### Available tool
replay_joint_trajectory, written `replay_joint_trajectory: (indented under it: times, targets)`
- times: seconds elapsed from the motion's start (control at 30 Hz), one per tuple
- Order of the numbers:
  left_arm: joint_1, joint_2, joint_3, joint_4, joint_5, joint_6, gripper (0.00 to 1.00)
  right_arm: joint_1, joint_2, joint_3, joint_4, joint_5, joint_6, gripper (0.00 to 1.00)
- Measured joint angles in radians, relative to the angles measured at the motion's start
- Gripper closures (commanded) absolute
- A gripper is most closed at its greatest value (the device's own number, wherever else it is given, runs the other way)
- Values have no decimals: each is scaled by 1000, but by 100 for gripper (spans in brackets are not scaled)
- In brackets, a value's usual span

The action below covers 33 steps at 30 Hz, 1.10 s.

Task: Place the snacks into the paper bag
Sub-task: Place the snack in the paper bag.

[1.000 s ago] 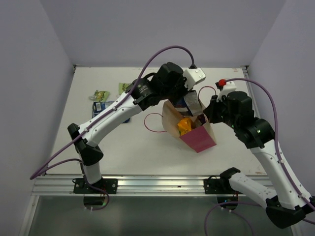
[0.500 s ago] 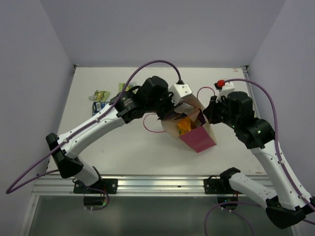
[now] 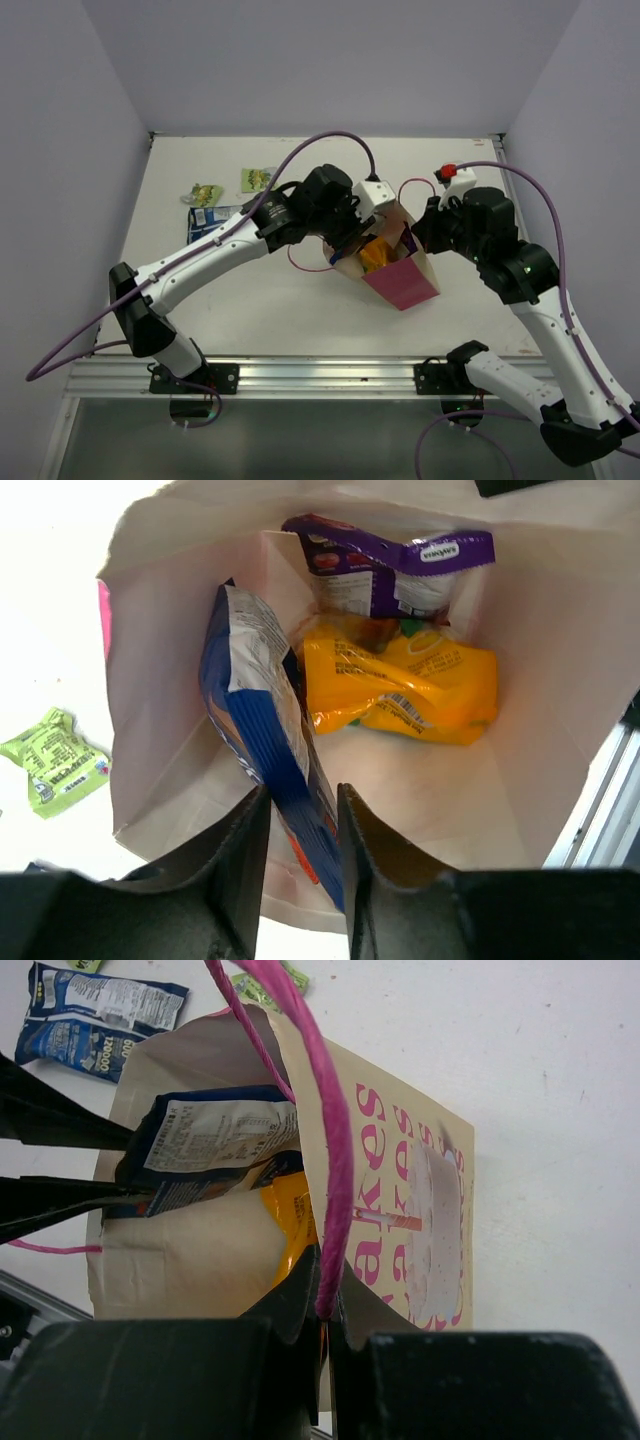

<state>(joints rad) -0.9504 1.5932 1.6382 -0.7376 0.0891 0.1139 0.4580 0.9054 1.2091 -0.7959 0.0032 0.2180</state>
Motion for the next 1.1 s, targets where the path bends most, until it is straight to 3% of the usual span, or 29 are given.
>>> replay_joint_trajectory:
  times: [0.2,0.67,0.77,0.97,1.1]
  targets:
    - [0,2,-1,39,-42,-52,51,0,-3,-3,2,-2,-2,100]
    - [0,37,-39,66,-129,-175,49,0,-3,-4,3,-21,-2,100]
    - [0,52,-41,69,-126,-191,58,0,-3,-5,4,-21,-2,100]
    - [0,67,-44,79,-136,-196,91,0,-3,-5,4,-22,-2,100]
    - [0,69,-32,80,-153,-148,100,0,-3,-5,4,-21,-3,100]
